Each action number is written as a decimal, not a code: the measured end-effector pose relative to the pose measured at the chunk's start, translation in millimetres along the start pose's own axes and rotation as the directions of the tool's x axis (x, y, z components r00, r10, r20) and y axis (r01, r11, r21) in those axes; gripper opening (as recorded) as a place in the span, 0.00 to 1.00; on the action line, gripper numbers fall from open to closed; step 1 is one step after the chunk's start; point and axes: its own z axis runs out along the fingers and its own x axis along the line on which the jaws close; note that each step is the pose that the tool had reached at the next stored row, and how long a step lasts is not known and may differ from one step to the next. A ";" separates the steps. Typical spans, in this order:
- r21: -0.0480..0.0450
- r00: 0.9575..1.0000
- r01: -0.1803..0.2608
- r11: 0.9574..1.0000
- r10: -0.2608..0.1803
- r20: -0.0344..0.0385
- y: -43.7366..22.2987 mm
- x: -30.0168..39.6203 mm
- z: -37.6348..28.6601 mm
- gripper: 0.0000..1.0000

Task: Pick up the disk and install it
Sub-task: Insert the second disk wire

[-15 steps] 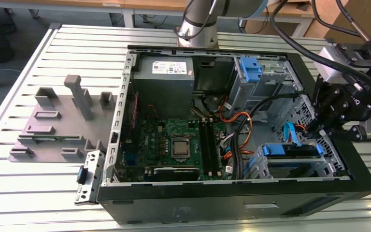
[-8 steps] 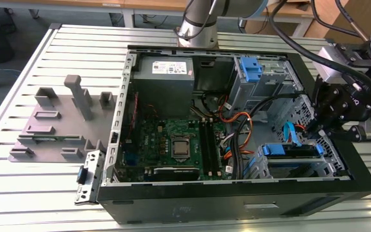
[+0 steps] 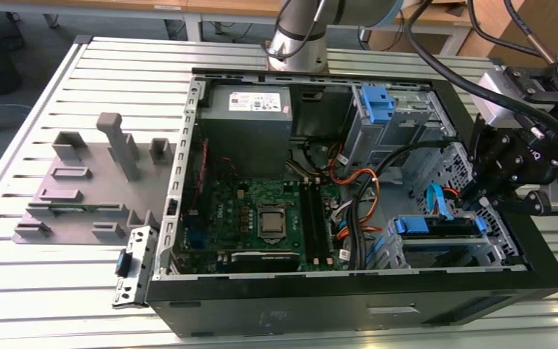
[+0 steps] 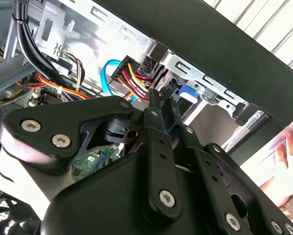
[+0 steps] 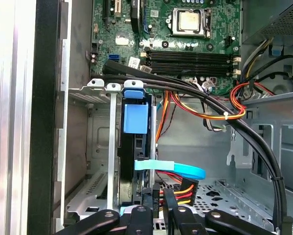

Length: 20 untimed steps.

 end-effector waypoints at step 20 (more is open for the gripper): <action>-0.004 0.998 -0.001 1.000 0.001 -0.057 0.3 0.0 0.1 0.16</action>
